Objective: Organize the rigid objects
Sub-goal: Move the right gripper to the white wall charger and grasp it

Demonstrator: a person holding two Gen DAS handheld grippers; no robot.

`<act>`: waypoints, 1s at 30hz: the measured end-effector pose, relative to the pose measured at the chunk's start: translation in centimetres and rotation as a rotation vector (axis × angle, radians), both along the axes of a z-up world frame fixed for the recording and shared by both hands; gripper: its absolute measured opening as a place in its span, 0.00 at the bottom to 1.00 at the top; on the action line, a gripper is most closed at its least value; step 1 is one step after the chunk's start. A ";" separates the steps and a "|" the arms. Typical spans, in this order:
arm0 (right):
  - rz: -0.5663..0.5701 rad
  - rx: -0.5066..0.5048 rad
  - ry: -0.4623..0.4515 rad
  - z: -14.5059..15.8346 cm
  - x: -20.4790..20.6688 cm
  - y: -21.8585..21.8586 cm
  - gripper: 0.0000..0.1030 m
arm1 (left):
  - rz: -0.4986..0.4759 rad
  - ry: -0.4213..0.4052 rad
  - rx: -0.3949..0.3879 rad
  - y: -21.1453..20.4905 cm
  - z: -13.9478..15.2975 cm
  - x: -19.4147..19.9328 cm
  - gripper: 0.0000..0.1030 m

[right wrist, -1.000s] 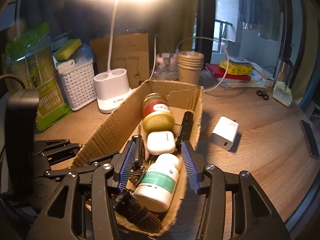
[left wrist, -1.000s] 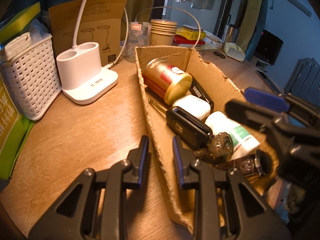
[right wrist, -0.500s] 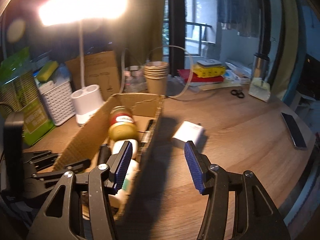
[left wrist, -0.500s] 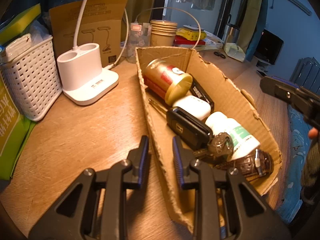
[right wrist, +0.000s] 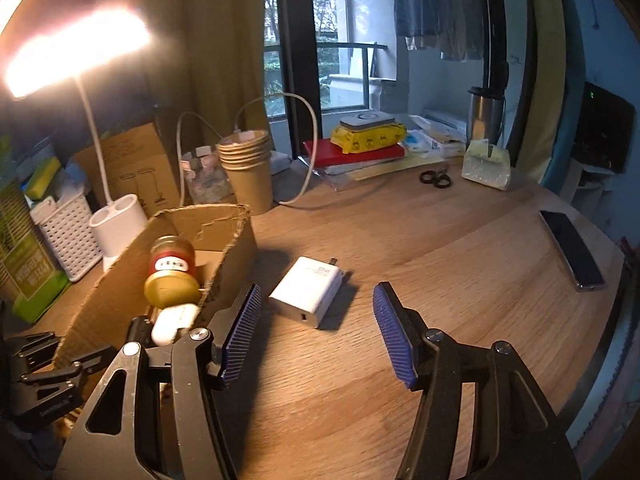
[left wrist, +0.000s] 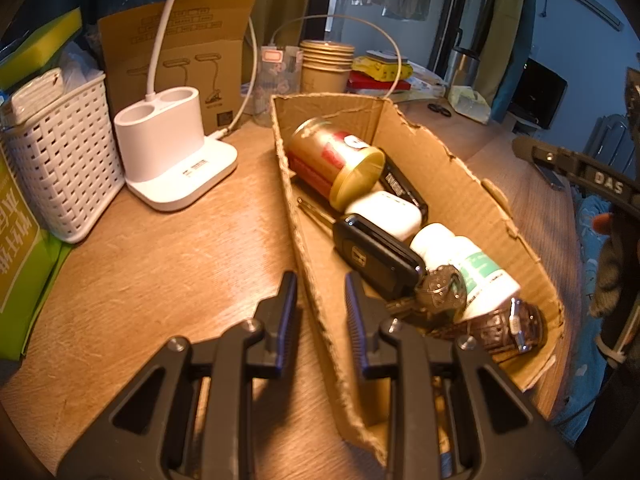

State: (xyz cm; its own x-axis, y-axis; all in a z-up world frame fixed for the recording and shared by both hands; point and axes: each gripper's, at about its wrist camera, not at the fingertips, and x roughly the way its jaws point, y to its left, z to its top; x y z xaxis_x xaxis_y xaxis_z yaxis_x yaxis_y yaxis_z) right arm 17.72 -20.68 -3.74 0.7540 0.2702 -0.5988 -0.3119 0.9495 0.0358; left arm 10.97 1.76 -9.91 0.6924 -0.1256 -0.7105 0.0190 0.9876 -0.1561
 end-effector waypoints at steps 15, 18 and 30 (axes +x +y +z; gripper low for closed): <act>0.024 -0.031 0.071 -3.3 5.2 1.2 0.68 | 0.000 0.000 0.000 0.0 0.0 0.0 0.25; 0.032 -0.034 0.081 -3.7 5.7 1.7 0.68 | 0.000 0.000 0.000 0.0 0.0 0.0 0.25; 0.053 -0.063 0.115 -4.5 7.7 3.5 0.68 | 0.000 0.000 0.000 0.0 0.0 0.0 0.25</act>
